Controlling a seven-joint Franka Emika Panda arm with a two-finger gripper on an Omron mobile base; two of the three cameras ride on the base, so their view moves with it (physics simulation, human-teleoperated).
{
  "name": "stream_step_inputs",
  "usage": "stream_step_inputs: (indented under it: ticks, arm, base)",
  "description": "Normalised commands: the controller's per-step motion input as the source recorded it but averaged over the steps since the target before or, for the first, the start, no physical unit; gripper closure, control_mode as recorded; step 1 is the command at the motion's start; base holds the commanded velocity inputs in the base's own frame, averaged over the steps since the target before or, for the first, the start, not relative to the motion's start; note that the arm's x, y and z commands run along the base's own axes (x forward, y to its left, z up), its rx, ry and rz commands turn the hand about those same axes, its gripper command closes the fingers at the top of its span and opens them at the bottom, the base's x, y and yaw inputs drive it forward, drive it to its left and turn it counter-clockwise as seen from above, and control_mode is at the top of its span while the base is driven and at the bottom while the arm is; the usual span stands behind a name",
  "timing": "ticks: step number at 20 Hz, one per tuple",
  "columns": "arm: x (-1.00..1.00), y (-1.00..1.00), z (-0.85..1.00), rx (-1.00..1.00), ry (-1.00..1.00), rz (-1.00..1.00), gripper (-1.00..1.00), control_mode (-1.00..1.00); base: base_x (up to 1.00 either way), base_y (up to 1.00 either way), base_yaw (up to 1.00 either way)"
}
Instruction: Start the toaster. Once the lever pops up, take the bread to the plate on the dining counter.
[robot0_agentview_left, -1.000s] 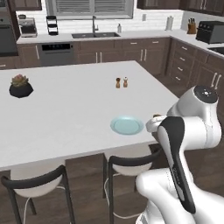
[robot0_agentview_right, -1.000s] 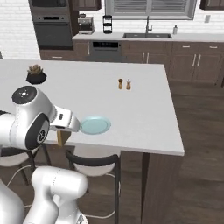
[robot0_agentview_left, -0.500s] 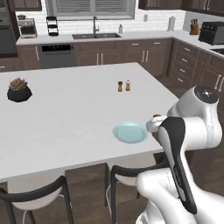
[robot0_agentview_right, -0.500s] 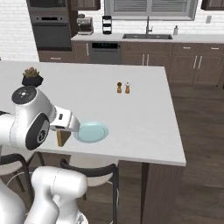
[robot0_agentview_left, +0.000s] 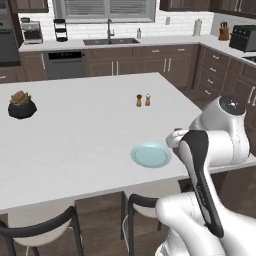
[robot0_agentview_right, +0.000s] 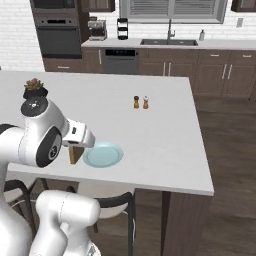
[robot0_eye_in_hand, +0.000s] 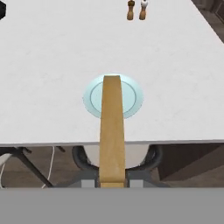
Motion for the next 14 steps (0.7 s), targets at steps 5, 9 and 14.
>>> stream_step_inputs:
  ticks: [5, 9, 14]
  arm:
    - [0.92, -0.20, -0.03, 0.02, 0.00, 0.11, 1.00, -1.00]
    - [0.85, -0.06, -0.27, 0.00, 0.00, 0.14, 1.00, -1.00]
    - [0.77, 0.00, -0.45, 0.00, 0.00, 0.05, 1.00, -1.00]
  base:
    - [0.00, 0.00, 0.00]
    - [0.00, 0.00, 0.00]
    - [0.00, 0.00, 0.00]
